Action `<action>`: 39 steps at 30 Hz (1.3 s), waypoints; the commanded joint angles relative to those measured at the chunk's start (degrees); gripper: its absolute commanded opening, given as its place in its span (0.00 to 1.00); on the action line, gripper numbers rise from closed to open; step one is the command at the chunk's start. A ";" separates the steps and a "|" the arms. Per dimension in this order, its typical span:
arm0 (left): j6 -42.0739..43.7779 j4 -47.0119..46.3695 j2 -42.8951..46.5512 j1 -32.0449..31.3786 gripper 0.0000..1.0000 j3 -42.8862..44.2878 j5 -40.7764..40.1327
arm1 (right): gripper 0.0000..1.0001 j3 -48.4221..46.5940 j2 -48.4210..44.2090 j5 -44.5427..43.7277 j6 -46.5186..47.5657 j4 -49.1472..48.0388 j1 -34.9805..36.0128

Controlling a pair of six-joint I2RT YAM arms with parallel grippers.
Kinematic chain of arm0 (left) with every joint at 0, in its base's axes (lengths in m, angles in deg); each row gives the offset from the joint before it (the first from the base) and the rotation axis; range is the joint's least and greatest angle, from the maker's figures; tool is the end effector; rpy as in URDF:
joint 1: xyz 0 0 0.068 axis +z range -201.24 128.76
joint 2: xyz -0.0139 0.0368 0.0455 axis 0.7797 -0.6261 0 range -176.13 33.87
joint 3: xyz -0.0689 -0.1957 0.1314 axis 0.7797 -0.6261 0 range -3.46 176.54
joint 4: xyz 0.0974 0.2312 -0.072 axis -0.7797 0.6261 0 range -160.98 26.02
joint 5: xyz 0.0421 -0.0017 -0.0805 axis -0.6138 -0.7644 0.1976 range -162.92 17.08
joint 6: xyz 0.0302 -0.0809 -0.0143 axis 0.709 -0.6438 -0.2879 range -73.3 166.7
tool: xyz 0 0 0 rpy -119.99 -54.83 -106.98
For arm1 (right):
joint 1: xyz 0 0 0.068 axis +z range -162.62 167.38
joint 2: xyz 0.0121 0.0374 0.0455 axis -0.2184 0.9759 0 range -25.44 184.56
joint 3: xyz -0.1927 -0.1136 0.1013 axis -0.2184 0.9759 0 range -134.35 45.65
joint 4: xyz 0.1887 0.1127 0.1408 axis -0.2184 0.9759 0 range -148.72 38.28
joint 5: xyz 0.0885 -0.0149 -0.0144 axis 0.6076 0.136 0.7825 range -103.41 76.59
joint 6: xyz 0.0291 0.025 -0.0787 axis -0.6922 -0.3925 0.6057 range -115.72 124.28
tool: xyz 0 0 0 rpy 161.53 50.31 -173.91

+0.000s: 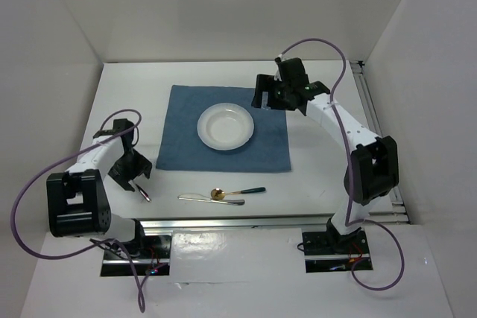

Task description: Set the dinner table for one person

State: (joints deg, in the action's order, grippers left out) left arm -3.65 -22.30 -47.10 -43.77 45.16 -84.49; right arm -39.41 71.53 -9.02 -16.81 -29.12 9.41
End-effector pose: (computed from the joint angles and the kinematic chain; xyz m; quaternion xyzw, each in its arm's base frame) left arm 0.2409 0.0472 0.1180 -0.4863 0.8645 0.0651 0.1091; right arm 0.3812 0.1606 0.2554 -0.0231 0.9110 0.1832 0.3688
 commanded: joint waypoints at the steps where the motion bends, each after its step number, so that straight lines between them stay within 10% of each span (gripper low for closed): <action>1: -0.98 -4.47 -3.30 3.51 0.72 -2.04 2.08 | 1.00 1.73 -3.27 1.51 0.78 -2.27 0.57; 9: -2.12 -8.69 -8.59 5.28 0.61 -1.42 -1.61 | 1.00 5.95 -4.95 2.03 0.26 -2.27 0.57; 11: -3.62 -9.31 -10.25 5.28 0.45 -1.42 -2.40 | 1.00 6.83 -5.64 2.56 -0.36 -2.27 0.57; 12: -3.62 -9.31 -11.04 5.28 0.11 -0.81 -2.40 | 1.00 7.44 -5.65 3.17 -0.36 -2.27 0.57; 13: -4.31 -7.83 -12.44 5.28 0.00 -0.29 -2.40 | 1.00 7.97 -6.17 3.18 -0.36 -2.27 1.09; 24: 13.39 -3.77 -3.32 -2.53 0.00 15.31 -3.38 | 0.99 16.38 -12.40 2.83 0.87 1.43 5.57; 39: 25.30 6.94 -30.37 -26.44 0.00 47.96 -8.45 | 1.00 23.62 -16.45 -2.54 7.45 2.12 13.13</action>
State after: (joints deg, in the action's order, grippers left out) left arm 19.56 -19.00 -74.34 -68.93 89.49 -90.79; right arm -16.13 59.03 -9.16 -11.03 -27.35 20.55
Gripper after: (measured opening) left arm 0.060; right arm 0.999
